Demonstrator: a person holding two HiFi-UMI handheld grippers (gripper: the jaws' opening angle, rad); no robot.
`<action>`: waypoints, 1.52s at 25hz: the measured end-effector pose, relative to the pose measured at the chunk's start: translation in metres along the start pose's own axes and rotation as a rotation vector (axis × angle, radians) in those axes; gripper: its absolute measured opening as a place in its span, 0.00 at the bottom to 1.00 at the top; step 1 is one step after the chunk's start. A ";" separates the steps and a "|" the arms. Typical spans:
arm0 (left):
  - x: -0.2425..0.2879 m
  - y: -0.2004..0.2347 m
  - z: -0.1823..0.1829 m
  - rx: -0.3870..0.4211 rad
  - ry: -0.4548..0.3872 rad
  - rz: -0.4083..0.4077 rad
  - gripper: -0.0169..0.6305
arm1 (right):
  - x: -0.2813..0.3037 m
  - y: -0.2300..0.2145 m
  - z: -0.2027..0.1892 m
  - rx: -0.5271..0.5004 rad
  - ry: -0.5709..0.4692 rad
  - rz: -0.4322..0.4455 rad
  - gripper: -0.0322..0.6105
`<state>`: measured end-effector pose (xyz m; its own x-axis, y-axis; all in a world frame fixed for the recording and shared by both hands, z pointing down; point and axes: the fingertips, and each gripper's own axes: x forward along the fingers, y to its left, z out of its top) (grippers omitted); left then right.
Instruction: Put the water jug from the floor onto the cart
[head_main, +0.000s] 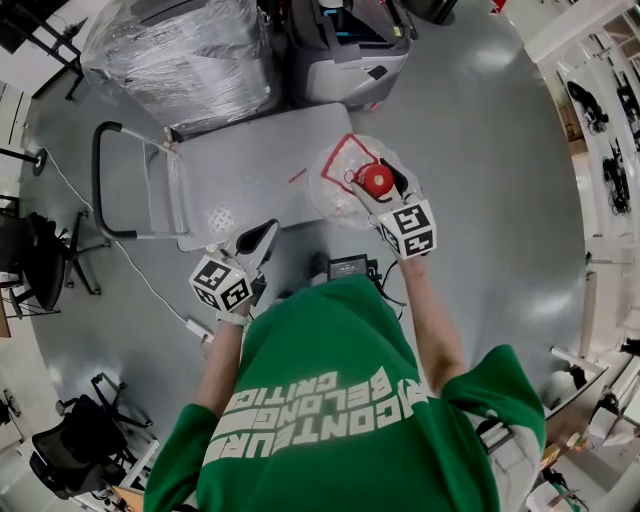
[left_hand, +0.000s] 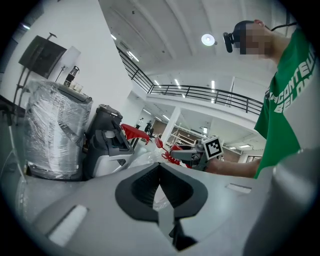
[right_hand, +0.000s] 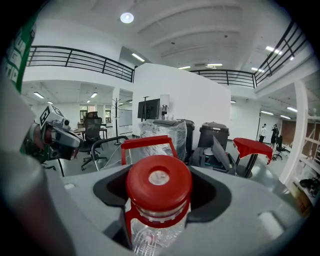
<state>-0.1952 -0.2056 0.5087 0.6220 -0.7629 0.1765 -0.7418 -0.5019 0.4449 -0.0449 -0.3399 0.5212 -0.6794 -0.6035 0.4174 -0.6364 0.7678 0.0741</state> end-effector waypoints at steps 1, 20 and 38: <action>0.001 0.001 0.000 -0.003 -0.004 0.006 0.04 | 0.002 0.000 0.000 -0.003 0.001 0.006 0.52; 0.019 0.034 0.010 -0.059 -0.042 -0.033 0.04 | 0.038 0.001 0.004 0.001 0.041 0.005 0.52; -0.015 0.110 0.057 -0.056 -0.058 -0.106 0.04 | 0.088 0.035 0.040 -0.020 0.074 -0.050 0.52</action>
<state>-0.3001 -0.2725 0.5046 0.6795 -0.7298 0.0761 -0.6567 -0.5586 0.5066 -0.1415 -0.3747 0.5240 -0.6175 -0.6245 0.4781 -0.6610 0.7415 0.1148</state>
